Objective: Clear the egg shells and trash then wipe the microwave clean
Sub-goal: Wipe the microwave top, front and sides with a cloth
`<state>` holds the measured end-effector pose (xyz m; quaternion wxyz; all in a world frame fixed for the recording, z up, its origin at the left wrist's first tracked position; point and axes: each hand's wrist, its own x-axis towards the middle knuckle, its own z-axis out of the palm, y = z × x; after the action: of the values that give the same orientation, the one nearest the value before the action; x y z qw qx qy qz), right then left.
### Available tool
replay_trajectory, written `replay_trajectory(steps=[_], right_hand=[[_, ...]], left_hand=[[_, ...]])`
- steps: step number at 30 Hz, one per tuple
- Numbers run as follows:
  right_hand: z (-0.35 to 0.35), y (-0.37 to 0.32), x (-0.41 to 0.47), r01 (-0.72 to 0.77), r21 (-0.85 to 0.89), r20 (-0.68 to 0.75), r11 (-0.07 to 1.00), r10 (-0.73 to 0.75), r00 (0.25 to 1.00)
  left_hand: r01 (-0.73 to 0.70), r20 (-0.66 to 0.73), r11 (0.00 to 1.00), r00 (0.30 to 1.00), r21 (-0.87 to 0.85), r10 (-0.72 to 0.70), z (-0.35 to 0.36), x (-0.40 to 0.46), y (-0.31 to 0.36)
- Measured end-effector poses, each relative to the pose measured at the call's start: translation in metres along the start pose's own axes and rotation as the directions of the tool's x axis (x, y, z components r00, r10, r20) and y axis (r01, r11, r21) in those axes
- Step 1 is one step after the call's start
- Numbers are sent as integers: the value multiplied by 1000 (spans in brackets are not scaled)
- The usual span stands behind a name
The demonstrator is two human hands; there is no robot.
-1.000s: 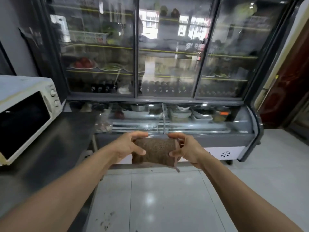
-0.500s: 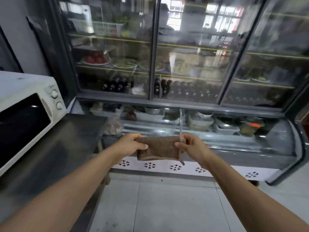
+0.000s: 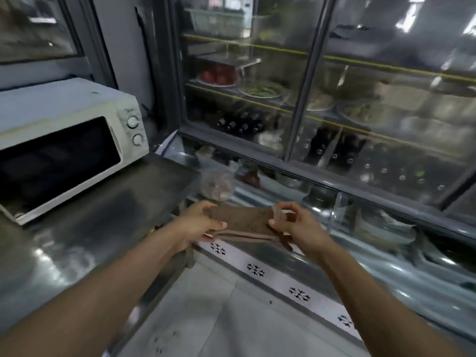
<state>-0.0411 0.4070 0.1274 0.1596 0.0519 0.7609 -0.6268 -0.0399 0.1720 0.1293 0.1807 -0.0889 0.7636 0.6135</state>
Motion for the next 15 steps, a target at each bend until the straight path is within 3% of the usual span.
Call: replay_trajectory(steps=[8, 15], right_hand=[[-16, 5, 79, 90, -58, 232, 994, -75, 970], [12, 14, 141, 88, -100, 333, 991, -50, 942]], left_hand=[[139, -241, 973, 954, -182, -181, 24, 22, -8], [170, -370, 949, 891, -265, -263, 8, 50, -28]])
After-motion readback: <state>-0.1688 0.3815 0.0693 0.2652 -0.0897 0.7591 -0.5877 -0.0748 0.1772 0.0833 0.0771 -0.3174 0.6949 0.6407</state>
